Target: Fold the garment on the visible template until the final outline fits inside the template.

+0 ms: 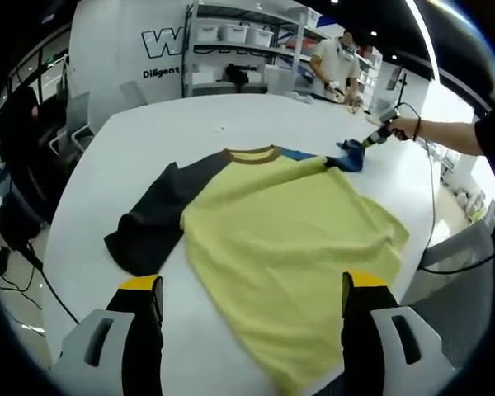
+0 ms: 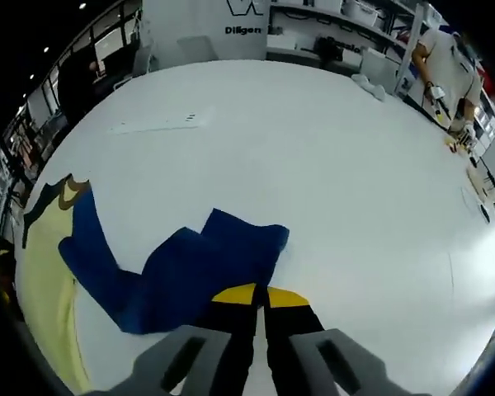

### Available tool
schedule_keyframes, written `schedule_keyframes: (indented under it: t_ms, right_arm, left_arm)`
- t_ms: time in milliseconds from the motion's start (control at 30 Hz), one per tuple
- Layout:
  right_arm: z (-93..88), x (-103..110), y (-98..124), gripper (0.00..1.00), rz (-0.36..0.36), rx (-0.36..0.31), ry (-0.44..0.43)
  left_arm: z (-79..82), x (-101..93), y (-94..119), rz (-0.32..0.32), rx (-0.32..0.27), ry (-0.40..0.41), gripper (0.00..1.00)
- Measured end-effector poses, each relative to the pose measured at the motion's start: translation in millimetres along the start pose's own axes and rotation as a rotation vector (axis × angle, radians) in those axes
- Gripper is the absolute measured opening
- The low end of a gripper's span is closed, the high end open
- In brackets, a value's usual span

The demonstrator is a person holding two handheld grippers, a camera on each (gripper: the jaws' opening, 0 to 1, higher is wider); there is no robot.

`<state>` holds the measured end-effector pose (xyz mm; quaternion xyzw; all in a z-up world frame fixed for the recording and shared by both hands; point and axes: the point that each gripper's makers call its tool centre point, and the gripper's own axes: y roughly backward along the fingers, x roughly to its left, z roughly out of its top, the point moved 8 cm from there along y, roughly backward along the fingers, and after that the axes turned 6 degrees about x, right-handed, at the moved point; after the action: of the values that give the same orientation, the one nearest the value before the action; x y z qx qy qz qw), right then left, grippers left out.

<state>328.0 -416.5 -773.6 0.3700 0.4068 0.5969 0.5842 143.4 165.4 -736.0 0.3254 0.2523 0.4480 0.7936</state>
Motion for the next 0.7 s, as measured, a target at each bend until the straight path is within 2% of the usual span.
schedule_keyframes:
  t_ms: [267,333,500,633,700]
  right_arm:
    - [-11.4,-6.2,16.0,0.0,-0.002,0.009,-0.117]
    - [-14.3,-5.6,20.6,0.0,0.011,0.009,-0.184]
    - [-19.6,-10.2,30.3,0.0,0.071,0.01,-0.421]
    - [-30.5,-20.9,33.8,0.0,0.027,0.02,-0.503]
    - [-33.4,-22.8,34.8,0.0,0.028,0.021,-0.523]
  left_arm:
    - [-1.7,-1.9,3.6,-0.011,-0.01,-0.012,0.89]
    - [-2.2,-2.5,4.3,-0.015,-0.01,-0.012,0.89]
    - [-7.0,-7.1,3.4,-0.025,0.012,-0.03,0.88]
    - [-13.2,-11.1,2.7,-0.027,0.045,-0.051,0.86]
    - [-14.4,-11.9,3.2,-0.024,0.049,-0.051,0.84]
